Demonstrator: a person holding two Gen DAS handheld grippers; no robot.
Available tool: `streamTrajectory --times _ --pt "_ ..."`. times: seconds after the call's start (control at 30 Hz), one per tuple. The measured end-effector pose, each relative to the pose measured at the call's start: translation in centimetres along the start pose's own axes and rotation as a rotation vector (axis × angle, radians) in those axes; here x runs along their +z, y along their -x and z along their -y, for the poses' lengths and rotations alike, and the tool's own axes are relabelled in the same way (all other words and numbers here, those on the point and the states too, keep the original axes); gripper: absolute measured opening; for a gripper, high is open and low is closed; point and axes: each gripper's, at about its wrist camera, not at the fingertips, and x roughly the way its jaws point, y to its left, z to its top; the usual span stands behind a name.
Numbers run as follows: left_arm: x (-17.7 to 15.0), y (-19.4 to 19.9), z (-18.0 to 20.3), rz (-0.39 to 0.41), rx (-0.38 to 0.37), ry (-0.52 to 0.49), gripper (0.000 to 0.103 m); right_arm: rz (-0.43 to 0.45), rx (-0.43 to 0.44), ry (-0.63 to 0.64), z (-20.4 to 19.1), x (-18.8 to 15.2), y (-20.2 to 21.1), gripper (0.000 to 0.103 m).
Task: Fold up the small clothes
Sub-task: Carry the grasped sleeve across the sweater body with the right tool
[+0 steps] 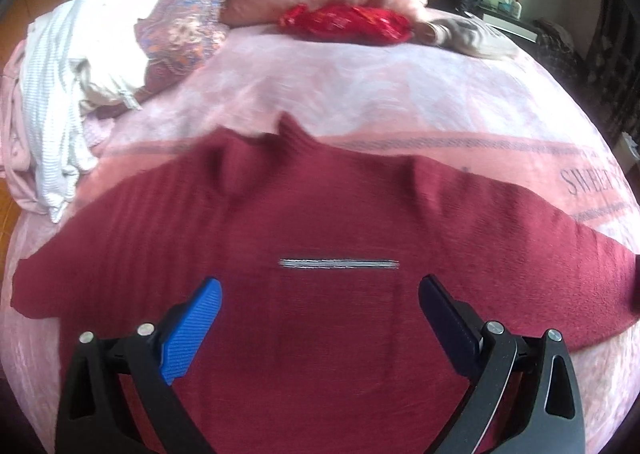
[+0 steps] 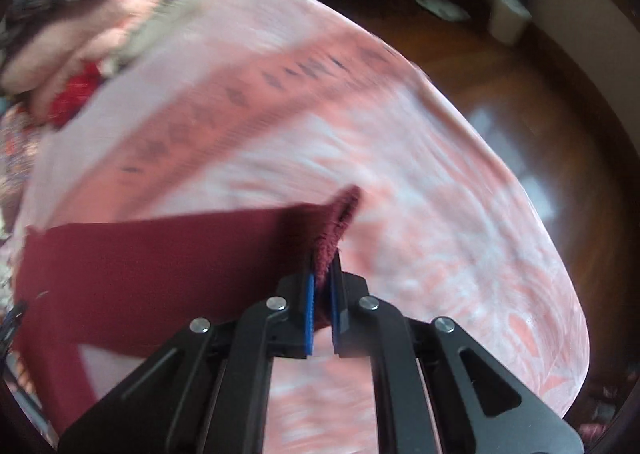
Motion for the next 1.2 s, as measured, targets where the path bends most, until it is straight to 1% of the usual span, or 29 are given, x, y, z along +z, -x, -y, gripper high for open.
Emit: streamTrajectory --times 0.03,0.07,0.1,0.13,0.23,0.27,0.3,0.4,0.47,0.53,0.6,0.63,0.67,0.73,0.8,0.87,0.9,0.93,1.0,1.03,1.07,1.13,1.2 --pt "0.1 0.3 -1.3 0.001 0.002 0.013 0.099 0.022 0.029 0.064 -3.1 0.1 1.1 0.005" --pt "0.2 0.4 -2.0 0.001 0.003 0.021 0.099 0.030 0.038 0.105 -4.9 0.3 1.3 0.005" --pt "0.2 0.6 -2.9 0.000 0.003 0.030 0.099 0.036 0.048 0.157 -7.2 -0.1 1.8 0.005" --pt "0.3 0.7 -4.1 -0.005 -0.001 0.042 0.099 0.038 0.061 0.232 -10.5 -0.6 2.0 0.005" --pt "0.3 1.0 -6.5 -0.019 -0.014 0.063 0.099 0.028 0.044 0.447 -19.1 -2.7 1.0 0.005" --pt "0.3 1.0 -7.1 -0.023 -0.018 0.069 0.099 0.013 0.053 0.499 -21.6 -3.7 0.5 0.005" --pt "0.3 1.0 -7.7 -0.026 -0.021 0.074 0.099 0.000 0.065 0.528 -22.9 -4.1 0.4 0.005" --pt "0.2 0.9 -9.5 -0.035 -0.025 0.083 0.099 -0.035 0.118 0.658 -29.5 -6.8 -0.3 0.005" --pt "-0.1 0.6 -10.5 -0.045 -0.028 0.084 0.099 -0.043 0.166 0.696 -33.0 -7.5 -0.2 0.005" --pt "-0.2 0.4 -11.5 -0.053 -0.035 0.088 0.099 -0.088 0.231 0.738 -36.5 -9.0 -0.9 0.005" --pt "-0.4 0.2 -12.1 -0.058 -0.033 0.088 0.099 -0.138 0.247 0.777 -39.0 -10.3 -2.4 0.005" --pt "-0.5 0.1 -12.4 -0.061 -0.034 0.089 0.099 -0.174 0.233 0.798 -40.0 -11.1 -3.6 0.006" --pt "-0.6 0.0 -12.7 -0.065 -0.037 0.091 0.099 -0.213 0.225 0.803 -40.6 -11.7 -4.7 0.010" --pt "-0.8 -0.4 -13.1 -0.079 -0.049 0.098 0.099 -0.256 0.258 0.789 -41.1 -12.1 -5.5 0.019" --pt "-1.0 -0.7 -13.1 -0.090 -0.060 0.101 0.099 -0.267 0.327 0.759 -40.7 -11.5 -4.7 0.041" --pt "-1.1 -0.9 -12.5 -0.102 -0.078 0.102 0.099 -0.253 0.401 0.697 -39.3 -9.9 -3.0 0.050" --pt "-1.1 -1.0 -11.9 -0.105 -0.089 0.096 0.099 -0.244 0.433 0.667 -38.5 -9.2 -2.4 0.050" --pt "-1.1 -1.0 -11.2 -0.107 -0.101 0.085 0.099 -0.232 0.483 0.615 -37.3 -8.1 -1.6 0.050" --pt "-1.2 -0.7 -9.6 -0.105 -0.123 0.059 0.099 -0.253 0.611 0.501 -35.1 -6.4 -0.7 0.052" --pt "-1.3 -0.5 -8.4 -0.107 -0.144 0.040 0.099 -0.246 0.669 0.460 -33.8 -5.6 0.1 0.052" --pt "-1.3 -0.4 -7.6 -0.110 -0.165 0.029 0.099 -0.220 0.666 0.457 -33.2 -5.5 0.8 0.051" --pt "-1.6 -0.2 -5.5 -0.126 -0.214 0.015 0.099 -0.169 0.605 0.467 -31.8 -4.9 1.6 0.053" --pt "-1.8 -0.3 -4.1 -0.147 -0.242 0.008 0.099 -0.170 0.582 0.443 -29.7 -4.6 1.3 0.053"
